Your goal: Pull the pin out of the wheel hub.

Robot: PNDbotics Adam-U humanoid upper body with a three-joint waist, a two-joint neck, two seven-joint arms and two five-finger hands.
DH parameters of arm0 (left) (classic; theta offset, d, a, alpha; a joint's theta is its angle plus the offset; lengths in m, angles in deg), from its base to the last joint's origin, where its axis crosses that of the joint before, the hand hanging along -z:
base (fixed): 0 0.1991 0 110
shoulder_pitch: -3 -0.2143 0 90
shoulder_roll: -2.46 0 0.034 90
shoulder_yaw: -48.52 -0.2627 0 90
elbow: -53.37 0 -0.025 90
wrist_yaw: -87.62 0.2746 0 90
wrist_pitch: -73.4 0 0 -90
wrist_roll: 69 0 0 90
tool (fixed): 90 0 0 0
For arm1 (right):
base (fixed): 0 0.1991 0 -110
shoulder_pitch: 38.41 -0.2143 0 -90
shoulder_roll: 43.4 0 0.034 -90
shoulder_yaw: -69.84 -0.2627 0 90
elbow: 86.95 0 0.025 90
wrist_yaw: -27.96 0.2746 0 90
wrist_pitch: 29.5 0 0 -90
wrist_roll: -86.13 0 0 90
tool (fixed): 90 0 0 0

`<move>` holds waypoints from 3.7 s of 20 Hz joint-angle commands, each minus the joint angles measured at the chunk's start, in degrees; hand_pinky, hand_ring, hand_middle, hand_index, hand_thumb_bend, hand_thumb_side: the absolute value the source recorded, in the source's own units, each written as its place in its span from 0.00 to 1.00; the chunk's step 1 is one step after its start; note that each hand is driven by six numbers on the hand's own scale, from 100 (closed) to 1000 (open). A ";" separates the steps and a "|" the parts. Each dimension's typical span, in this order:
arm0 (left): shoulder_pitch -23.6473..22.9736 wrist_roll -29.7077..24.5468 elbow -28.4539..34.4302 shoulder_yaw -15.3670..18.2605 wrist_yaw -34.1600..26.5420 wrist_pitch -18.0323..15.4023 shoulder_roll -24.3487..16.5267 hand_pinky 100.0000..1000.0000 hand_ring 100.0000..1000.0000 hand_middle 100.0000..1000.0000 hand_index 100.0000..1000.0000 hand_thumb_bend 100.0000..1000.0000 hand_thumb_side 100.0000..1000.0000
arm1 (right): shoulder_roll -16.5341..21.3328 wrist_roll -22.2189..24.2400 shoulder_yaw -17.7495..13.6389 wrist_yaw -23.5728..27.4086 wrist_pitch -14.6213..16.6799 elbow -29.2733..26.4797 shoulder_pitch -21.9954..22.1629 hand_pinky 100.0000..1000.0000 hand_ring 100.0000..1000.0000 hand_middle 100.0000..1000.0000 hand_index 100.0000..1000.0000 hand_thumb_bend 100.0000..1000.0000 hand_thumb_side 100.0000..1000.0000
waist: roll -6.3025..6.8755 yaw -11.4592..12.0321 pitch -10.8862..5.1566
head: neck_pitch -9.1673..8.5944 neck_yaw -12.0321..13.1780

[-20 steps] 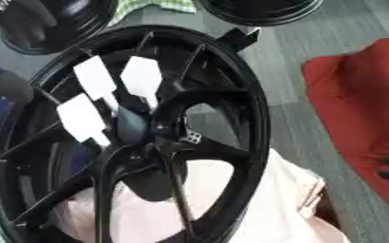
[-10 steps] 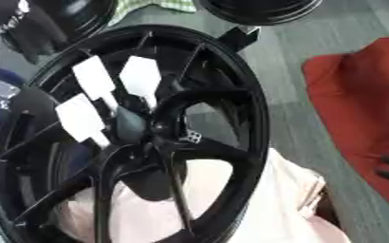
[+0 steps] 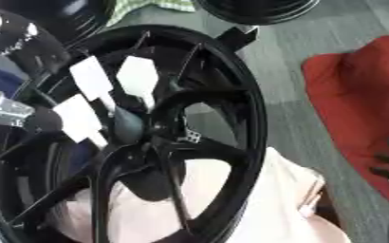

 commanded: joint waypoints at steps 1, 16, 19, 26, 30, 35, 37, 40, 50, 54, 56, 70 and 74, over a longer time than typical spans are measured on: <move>0.17 1.25 0.56 -0.10 -0.67 0.46 -2.12 0.72 0.59 0.61 0.80 0.76 0.39 | 0.00 0.23 0.33 -0.60 -0.12 -0.79 -0.29 0.54 0.66 0.75 0.69 0.00 0.86 | -0.18 0.12 -0.79 | -0.15 0.21; -2.81 4.16 0.56 -0.96 -2.88 4.21 -2.34 0.71 0.59 0.60 0.78 0.76 0.38 | -0.67 0.98 0.84 -1.15 -0.19 -0.09 -0.97 0.55 0.66 0.74 0.69 0.00 0.87 | -0.22 -0.03 0.00 | -0.38 0.42; -3.21 4.44 0.56 -1.14 -2.97 5.14 -2.28 0.72 0.61 0.62 0.78 0.76 0.38 | -0.76 1.15 0.97 -1.21 -0.15 -0.17 -1.08 0.55 0.66 0.74 0.68 0.00 0.87 | -0.25 -0.13 0.15 | -0.50 0.52; -3.61 5.01 0.56 -1.01 -2.95 5.88 -1.82 0.74 0.68 0.73 0.82 0.76 0.38 | -1.26 1.42 1.15 -1.47 -0.25 -0.24 -1.44 0.55 0.66 0.74 0.68 0.00 0.88 | -0.22 -0.47 0.70 | -0.82 0.78; -3.71 5.50 0.56 -1.15 -2.92 6.74 -1.41 0.74 0.68 0.72 0.82 0.76 0.38 | -1.55 1.54 1.28 -1.51 -0.24 -0.33 -1.70 0.55 0.65 0.74 0.68 0.00 0.88 | -0.23 -0.77 1.05 | -1.18 1.00; -3.95 6.44 0.56 -1.21 -2.81 8.23 -1.11 0.73 0.64 0.67 0.79 0.75 0.38 | -1.95 1.73 1.49 -1.65 -0.29 -0.24 -2.15 0.55 0.65 0.74 0.68 0.00 0.88 | -0.20 -1.04 1.65 | -1.23 1.05; -3.95 6.66 0.56 -1.25 -3.06 8.47 -1.00 0.72 0.61 0.63 0.77 0.75 0.37 | -2.07 1.77 1.52 -1.78 -0.30 -0.23 -2.26 0.55 0.65 0.74 0.68 0.00 0.88 | -0.18 -1.09 1.80 | -1.24 1.06; -3.96 7.07 0.56 -1.30 -3.50 8.79 -0.90 0.70 0.56 0.58 0.74 0.73 0.37 | -2.13 1.81 1.58 -1.88 -0.31 -0.24 -2.31 0.55 0.65 0.74 0.68 0.00 0.88 | -0.16 -1.17 1.88 | -1.42 1.05; -3.34 7.61 0.56 -1.81 -3.29 10.26 -0.33 0.65 0.48 0.49 0.66 0.64 0.31 | -1.94 1.94 1.66 -1.74 -0.24 -0.18 -2.26 0.55 0.65 0.74 0.69 0.00 0.88 | -0.03 -1.41 1.76 | -1.10 1.06; -2.84 7.09 0.56 -2.13 -2.54 10.52 0.07 0.64 0.48 0.48 0.65 0.60 0.27 | -1.83 1.95 1.65 -1.57 -0.23 -0.15 -2.19 0.55 0.65 0.74 0.69 0.00 0.88 | -0.03 -1.44 1.67 | -1.11 1.08; -2.65 6.38 0.56 -2.45 -1.92 10.93 0.24 0.64 0.48 0.48 0.65 0.58 0.24 | -1.79 1.95 1.64 -1.50 -0.20 -0.16 -2.17 0.55 0.65 0.74 0.69 0.00 0.88 | -0.04 -1.42 1.64 | -1.08 1.13; -1.85 1.80 0.56 -3.05 2.27 10.70 1.26 0.60 0.43 0.42 0.59 0.42 0.18 | -1.57 1.93 1.64 -1.04 -0.23 0.00 -2.13 0.55 0.66 0.74 0.69 0.00 0.89 | -0.08 -1.19 1.53 | -0.68 0.94; -1.71 2.04 0.56 -2.59 2.80 10.06 1.32 0.60 0.42 0.41 0.57 0.39 0.21 | -1.51 2.04 1.67 -1.04 -0.27 0.08 -2.08 0.55 0.66 0.74 0.69 0.00 0.89 | -0.04 -1.25 1.46 | -0.63 0.88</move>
